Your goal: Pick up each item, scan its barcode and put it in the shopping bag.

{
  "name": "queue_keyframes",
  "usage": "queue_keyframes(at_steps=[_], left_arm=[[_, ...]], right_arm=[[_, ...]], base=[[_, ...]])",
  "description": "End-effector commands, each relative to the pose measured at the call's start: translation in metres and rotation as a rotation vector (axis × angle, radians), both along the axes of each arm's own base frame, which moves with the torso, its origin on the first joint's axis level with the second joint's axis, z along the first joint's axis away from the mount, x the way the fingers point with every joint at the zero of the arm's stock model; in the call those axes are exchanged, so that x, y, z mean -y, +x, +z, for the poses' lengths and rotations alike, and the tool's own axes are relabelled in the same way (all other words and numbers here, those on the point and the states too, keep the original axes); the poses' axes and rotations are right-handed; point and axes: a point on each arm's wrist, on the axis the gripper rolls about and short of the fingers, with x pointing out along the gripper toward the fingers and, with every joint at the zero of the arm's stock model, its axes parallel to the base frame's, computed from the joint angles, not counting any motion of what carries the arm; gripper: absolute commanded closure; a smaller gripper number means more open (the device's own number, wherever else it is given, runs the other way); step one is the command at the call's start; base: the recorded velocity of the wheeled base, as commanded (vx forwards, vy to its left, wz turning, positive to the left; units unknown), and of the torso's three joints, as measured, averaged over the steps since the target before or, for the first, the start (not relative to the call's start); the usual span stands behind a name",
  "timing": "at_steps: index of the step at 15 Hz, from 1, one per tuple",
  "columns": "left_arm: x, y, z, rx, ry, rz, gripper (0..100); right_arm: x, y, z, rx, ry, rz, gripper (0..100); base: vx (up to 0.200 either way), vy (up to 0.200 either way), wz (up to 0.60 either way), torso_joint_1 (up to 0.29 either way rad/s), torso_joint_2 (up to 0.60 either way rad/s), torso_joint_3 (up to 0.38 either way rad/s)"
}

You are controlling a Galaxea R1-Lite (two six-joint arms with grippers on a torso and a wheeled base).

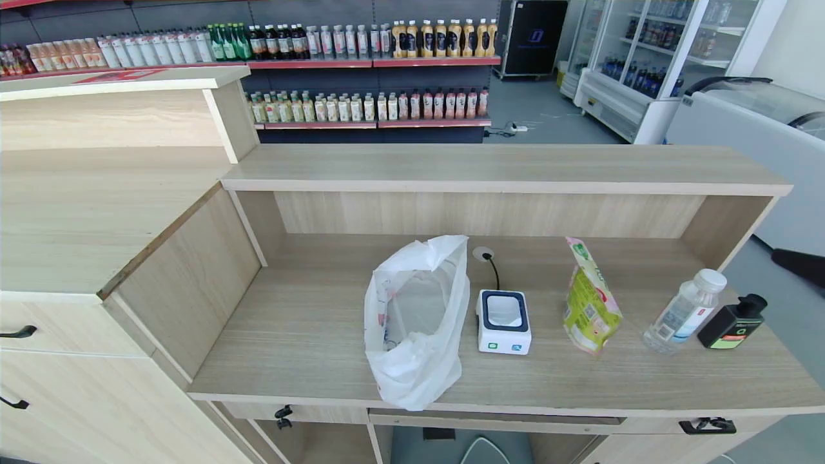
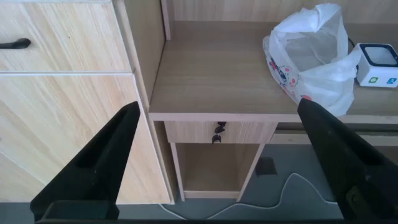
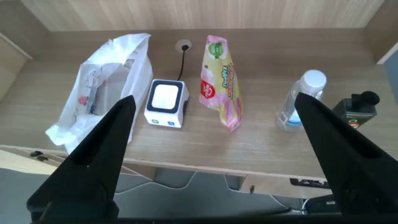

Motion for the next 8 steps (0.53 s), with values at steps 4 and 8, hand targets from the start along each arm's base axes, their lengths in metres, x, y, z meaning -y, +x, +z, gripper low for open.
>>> queue_keyframes(at_steps=[4, 8], left_arm=[[0.000, 0.000, 0.000, -0.001, 0.000, 0.000, 0], [0.000, 0.000, 0.000, -0.001, 0.000, 0.000, 0]], right_arm=[[0.005, 0.135, 0.004, -0.246, 0.013, 0.013, 0], [0.004, 0.164, -0.028, -0.358, -0.005, 0.090, 0]], base=[[0.000, 0.000, 0.00, 0.000, 0.00, 0.000], [0.000, 0.000, 0.00, 0.000, 0.00, 0.000]])
